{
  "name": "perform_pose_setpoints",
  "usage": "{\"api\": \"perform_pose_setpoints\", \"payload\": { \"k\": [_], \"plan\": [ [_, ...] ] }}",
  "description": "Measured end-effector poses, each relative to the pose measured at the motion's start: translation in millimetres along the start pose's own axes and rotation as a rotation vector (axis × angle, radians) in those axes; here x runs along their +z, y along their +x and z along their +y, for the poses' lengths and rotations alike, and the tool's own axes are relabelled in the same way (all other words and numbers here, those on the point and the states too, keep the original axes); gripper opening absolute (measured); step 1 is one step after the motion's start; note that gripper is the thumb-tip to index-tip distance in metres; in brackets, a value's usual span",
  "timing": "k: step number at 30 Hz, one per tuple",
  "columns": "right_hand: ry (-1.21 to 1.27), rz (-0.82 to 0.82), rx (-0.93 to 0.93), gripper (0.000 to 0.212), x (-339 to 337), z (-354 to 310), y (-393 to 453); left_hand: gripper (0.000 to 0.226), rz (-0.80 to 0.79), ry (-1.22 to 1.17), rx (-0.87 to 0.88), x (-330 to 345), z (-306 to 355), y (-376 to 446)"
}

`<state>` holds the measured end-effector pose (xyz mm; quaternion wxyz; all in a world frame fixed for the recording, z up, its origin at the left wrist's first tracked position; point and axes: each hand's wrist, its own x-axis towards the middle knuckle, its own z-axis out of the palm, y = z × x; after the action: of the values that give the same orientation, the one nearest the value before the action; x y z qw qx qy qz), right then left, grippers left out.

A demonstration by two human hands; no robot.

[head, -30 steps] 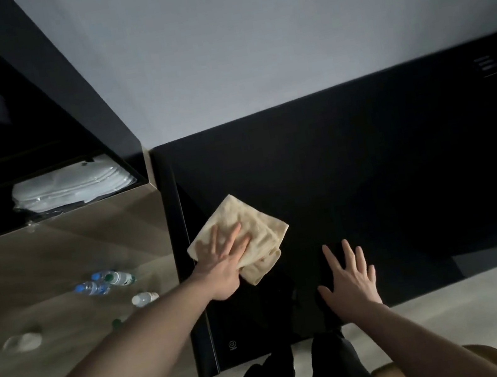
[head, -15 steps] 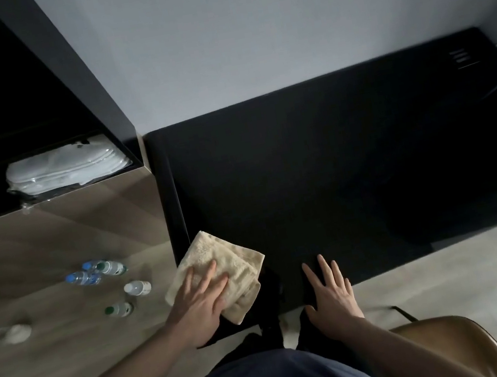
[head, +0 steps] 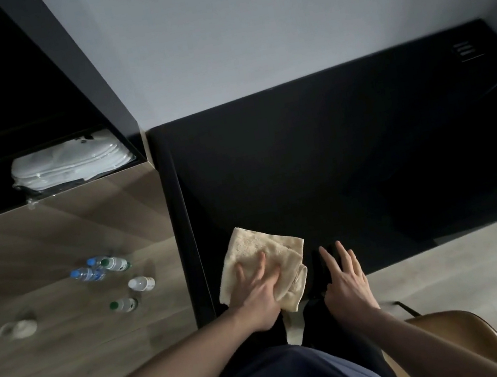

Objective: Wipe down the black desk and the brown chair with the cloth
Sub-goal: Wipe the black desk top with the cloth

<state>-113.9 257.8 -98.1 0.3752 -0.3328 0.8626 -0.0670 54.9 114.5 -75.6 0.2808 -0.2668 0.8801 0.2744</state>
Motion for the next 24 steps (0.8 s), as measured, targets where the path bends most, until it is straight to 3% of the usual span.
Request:
{"api": "perform_pose_setpoints", "payload": {
  "k": [4,9,13,17,24],
  "plan": [
    [-0.052,-0.003,-0.160,0.091,6,-34,2,0.069,0.145,-0.294,-0.100,-15,-49,-17],
    [-0.222,-0.144,-0.393,0.087,32,-102,1,0.067,0.302,-0.292,-0.210,-17,-99,-42],
    [-0.244,-0.245,-0.316,0.079,58,-120,3,0.077,0.306,-0.304,-0.296,-9,-106,-51],
    [-0.265,-0.215,-0.318,0.068,60,-103,4,0.078,0.273,-0.314,-0.309,-1,-98,-51],
    [-0.241,-0.142,-0.214,0.071,28,-43,3,0.078,0.205,-0.213,-0.244,-4,-84,-29]
  ]
}}
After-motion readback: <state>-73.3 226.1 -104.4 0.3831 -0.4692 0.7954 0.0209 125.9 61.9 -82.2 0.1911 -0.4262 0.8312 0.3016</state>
